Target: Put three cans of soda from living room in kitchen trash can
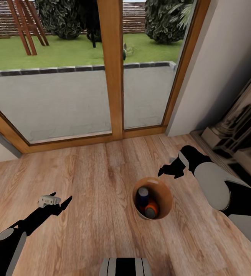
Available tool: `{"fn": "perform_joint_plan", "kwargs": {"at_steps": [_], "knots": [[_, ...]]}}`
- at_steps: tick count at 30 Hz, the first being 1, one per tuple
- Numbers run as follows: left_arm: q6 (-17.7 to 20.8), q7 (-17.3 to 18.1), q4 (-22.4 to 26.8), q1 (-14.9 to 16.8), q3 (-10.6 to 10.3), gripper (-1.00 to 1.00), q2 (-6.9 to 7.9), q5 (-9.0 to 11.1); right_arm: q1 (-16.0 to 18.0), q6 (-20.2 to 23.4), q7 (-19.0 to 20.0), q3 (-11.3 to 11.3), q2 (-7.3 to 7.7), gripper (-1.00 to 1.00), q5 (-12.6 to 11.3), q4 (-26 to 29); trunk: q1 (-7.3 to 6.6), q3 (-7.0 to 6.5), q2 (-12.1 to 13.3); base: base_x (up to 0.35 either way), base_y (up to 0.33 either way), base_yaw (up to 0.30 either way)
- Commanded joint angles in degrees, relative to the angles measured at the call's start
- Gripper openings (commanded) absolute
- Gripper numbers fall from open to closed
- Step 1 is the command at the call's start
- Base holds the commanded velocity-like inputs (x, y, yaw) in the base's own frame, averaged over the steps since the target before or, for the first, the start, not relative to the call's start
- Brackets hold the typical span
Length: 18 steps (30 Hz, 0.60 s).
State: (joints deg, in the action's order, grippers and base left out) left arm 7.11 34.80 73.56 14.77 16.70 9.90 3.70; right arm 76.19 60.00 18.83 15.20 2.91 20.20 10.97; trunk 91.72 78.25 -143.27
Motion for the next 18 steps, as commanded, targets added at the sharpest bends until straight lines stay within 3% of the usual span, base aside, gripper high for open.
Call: {"fn": "perform_joint_plan", "kwargs": {"at_steps": [1, 18], "knots": [[0.0, 0.0, 0.0, 0.0, 0.0, 1.0, -0.01, -0.01, -0.04, 0.0, 0.0, 0.0, 0.0, 1.0, 0.01, 0.0, -0.02, -0.23, 0.02, 0.0, 0.0, 0.0], [0.09, 0.0, 0.0, 0.0, -0.01, 1.0, 0.02, -0.01, -0.85, 0.0, -0.02, 0.03, 0.06, 1.0, -0.07, 0.01, -3.56, -3.32, 6.43, 0.0, 0.0, 0.0]]}}
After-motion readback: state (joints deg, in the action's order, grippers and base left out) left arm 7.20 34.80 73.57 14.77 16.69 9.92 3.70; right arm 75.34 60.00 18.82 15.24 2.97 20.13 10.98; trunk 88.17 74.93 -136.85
